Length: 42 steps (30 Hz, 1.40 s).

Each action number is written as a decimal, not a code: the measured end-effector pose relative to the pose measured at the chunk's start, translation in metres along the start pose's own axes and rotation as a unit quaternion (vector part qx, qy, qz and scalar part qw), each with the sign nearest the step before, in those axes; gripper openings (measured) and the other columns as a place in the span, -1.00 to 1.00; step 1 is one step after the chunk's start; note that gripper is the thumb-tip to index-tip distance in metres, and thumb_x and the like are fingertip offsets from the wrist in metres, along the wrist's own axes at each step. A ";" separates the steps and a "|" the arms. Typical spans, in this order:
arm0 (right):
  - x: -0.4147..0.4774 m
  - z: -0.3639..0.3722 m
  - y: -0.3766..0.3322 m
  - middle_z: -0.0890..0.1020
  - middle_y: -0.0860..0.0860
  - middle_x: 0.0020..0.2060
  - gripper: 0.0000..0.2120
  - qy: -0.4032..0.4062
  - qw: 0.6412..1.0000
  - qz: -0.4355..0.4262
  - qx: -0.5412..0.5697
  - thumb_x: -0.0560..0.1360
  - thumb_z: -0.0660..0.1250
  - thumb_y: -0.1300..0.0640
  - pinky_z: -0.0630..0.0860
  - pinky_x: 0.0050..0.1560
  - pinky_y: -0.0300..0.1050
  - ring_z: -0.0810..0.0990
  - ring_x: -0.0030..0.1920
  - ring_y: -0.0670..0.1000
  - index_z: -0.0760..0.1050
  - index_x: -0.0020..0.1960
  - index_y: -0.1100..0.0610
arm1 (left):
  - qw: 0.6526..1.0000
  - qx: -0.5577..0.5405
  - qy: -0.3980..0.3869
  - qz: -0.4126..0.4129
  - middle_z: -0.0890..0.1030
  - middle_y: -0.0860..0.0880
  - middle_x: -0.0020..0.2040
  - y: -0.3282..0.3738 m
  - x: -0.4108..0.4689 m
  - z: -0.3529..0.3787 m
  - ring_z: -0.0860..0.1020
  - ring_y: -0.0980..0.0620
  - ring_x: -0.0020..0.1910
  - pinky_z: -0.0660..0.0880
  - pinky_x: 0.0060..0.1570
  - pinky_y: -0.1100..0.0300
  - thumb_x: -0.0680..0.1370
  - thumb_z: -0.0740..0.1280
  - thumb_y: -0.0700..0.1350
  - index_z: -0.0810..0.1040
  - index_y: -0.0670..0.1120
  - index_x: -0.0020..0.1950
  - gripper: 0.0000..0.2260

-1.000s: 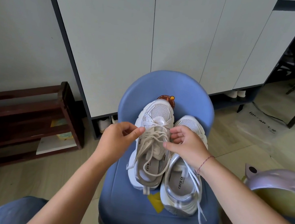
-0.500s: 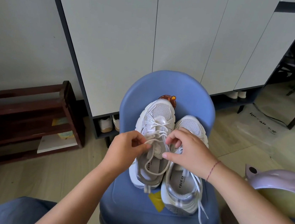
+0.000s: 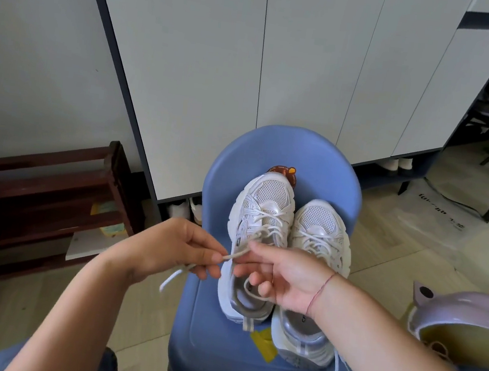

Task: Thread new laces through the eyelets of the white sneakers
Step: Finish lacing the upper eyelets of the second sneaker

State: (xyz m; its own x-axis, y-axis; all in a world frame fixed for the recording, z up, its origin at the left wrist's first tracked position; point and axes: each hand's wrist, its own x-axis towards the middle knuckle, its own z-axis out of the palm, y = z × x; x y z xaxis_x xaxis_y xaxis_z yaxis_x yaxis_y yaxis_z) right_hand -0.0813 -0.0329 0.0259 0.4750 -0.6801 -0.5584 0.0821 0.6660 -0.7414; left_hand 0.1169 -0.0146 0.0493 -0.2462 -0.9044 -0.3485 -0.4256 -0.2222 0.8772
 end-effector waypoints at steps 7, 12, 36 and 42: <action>0.009 -0.001 -0.016 0.58 0.03 -0.46 -0.84 0.029 0.970 -0.050 0.238 0.56 0.23 0.22 0.39 -0.58 -0.39 0.53 -0.54 -0.15 0.51 -0.15 0.25 | 1.000 0.030 -0.005 -0.002 0.69 -0.16 -0.21 -0.003 0.001 -0.005 0.58 0.04 -0.31 0.54 -0.12 0.23 0.46 0.45 -0.17 0.71 -0.15 -0.11 -0.93; 0.014 -0.018 -0.028 0.63 0.12 -0.39 -0.85 0.040 0.944 -0.084 0.316 0.56 0.23 0.24 0.52 -0.47 -0.32 0.60 -0.46 -0.07 0.50 -0.11 0.32 | 0.996 0.068 0.045 -0.034 0.69 -0.08 -0.26 -0.013 0.003 -0.012 0.58 0.08 -0.31 0.53 -0.20 0.32 0.51 0.42 -0.13 0.69 -0.14 -0.11 -0.90; 0.002 -0.001 -0.002 0.60 0.25 -0.20 -0.86 0.146 0.978 -0.107 -0.107 0.58 0.23 0.23 0.61 -0.30 -0.13 0.63 -0.27 0.12 0.47 -0.05 0.31 | 0.926 -0.324 0.190 0.029 0.66 -0.06 -0.31 -0.016 0.044 0.033 0.64 0.10 -0.32 0.54 -0.27 0.36 0.47 0.39 -0.35 0.62 -0.19 -0.12 -0.92; 0.002 0.008 0.004 0.58 0.13 -0.14 -0.80 0.133 0.983 -0.116 -0.055 0.58 0.14 0.36 0.48 0.11 -0.05 0.57 -0.04 0.10 0.49 -0.10 0.18 | 0.945 -0.233 0.226 0.044 0.65 -0.07 -0.32 -0.022 0.051 0.046 0.62 0.07 -0.30 0.56 -0.21 0.33 0.45 0.44 -0.35 0.62 -0.18 -0.15 -0.91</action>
State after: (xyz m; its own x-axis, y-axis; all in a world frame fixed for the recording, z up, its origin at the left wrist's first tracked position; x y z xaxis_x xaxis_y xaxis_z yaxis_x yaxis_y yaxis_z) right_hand -0.0731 -0.0291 0.0254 0.2087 -0.8752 -0.4365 0.0586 0.4567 -0.8877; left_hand 0.0731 -0.0394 -0.0030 0.1793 -0.9665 -0.1834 0.0342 -0.1802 0.9830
